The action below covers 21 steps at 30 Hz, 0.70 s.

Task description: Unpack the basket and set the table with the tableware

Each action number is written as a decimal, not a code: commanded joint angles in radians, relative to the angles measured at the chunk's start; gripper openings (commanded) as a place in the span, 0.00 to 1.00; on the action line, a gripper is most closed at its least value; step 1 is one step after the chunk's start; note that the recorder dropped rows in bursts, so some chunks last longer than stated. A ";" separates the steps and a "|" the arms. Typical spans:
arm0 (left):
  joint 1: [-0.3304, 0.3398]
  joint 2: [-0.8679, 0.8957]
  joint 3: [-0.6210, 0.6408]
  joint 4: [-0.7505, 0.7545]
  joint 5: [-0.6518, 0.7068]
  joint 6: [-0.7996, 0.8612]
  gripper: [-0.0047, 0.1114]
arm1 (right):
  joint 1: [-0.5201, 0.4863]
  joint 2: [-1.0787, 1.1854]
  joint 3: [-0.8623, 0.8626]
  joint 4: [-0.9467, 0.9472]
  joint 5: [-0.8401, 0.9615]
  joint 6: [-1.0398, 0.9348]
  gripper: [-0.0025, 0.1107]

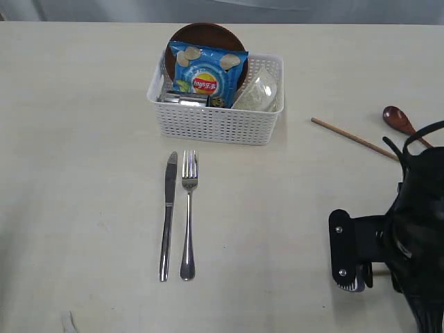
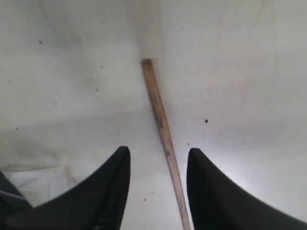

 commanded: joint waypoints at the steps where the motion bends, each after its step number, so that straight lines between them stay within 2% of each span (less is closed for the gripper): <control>1: 0.004 -0.005 0.003 0.000 -0.007 0.002 0.04 | -0.007 0.003 0.055 -0.044 -0.071 -0.008 0.35; 5: 0.004 -0.005 0.003 0.000 -0.007 0.002 0.04 | -0.007 0.003 0.077 -0.092 -0.079 0.006 0.35; 10: 0.004 -0.005 0.003 0.000 -0.007 0.002 0.04 | -0.007 0.003 0.077 -0.135 -0.185 0.077 0.34; 17: 0.004 -0.005 0.003 0.000 -0.007 0.002 0.04 | -0.007 0.093 0.077 -0.158 -0.186 0.099 0.21; 21: 0.004 -0.005 0.003 0.000 -0.007 0.002 0.04 | -0.007 0.133 0.076 -0.200 -0.201 0.097 0.21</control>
